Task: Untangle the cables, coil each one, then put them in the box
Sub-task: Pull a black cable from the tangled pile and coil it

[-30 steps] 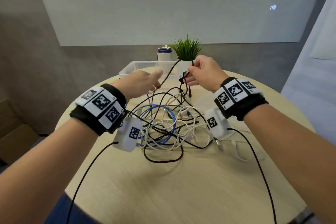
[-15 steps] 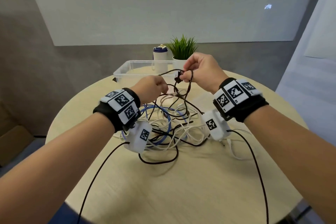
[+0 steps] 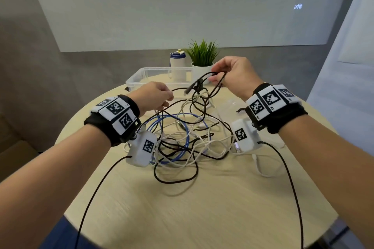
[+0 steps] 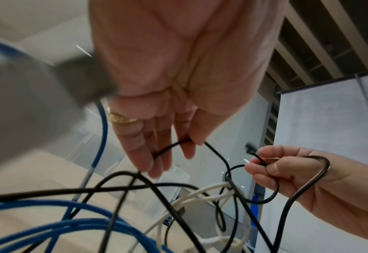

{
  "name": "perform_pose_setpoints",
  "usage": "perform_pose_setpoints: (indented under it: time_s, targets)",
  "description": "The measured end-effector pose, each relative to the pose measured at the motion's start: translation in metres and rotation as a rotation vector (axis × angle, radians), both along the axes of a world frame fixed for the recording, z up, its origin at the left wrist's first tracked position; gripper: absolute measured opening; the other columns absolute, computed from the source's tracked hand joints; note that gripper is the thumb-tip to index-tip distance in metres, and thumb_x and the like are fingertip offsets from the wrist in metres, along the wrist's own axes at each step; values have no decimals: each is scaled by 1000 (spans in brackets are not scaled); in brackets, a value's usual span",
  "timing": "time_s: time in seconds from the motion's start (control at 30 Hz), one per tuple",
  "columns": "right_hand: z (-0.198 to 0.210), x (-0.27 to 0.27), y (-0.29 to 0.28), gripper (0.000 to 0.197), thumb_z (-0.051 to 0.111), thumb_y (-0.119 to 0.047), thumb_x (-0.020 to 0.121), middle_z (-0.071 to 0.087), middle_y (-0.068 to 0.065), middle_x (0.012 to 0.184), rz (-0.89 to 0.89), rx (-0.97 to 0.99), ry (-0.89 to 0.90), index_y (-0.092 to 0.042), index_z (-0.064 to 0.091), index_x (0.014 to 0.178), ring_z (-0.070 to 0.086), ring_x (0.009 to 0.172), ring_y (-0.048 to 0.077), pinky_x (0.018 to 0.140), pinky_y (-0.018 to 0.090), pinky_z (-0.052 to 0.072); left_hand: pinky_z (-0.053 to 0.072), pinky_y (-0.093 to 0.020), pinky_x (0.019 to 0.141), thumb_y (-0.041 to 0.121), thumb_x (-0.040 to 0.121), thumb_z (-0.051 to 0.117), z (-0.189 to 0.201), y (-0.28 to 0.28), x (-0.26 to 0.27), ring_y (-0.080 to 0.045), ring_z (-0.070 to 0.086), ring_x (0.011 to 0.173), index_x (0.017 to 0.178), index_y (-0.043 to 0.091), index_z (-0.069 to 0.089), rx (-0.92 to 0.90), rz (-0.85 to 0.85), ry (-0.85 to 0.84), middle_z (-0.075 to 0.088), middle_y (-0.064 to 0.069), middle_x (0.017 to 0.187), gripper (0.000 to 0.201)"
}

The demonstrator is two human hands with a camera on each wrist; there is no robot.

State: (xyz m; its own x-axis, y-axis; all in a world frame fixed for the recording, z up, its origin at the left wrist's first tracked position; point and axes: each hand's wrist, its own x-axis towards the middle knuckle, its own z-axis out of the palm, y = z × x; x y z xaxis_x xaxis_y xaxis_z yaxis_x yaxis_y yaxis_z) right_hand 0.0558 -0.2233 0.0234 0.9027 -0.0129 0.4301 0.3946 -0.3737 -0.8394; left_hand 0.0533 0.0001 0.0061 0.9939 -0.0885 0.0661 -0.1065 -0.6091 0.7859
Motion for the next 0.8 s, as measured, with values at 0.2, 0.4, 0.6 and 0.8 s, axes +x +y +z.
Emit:
perform_pose_setpoints:
  time_s: [0.2,0.4,0.6,0.8]
  targets:
    - [4,-14,20,26,74,6,74,65,5,88,224,3,-14,-16,62,82,68,92,23,81,34,58,41,-19,70,19,100,42,5,-22,-7,-13,56,90,113,19,59,54,-137,-168,61,3,100,22]
    - [7,-22,27,26,67,7,80,66,9,92,266,-75,-28,-17,59,86,68,88,24,81,32,58,46,-25,74,10,95,52,6,-32,-9,-10,58,78,99,14,61,-27,-211,-272,68,-1,91,10]
    - [4,-17,10,22,49,4,89,63,12,90,-13,-165,131,-14,54,100,71,72,20,67,37,61,43,-24,57,13,97,47,5,-20,-11,-17,66,73,83,18,51,-143,-105,-210,68,-7,97,16]
    - [-2,-7,0,21,59,-6,83,62,6,100,-210,-404,152,-21,56,97,62,88,23,68,33,51,46,-22,57,26,100,41,1,-14,-9,-18,68,72,95,16,54,-130,-88,-133,66,-12,103,17]
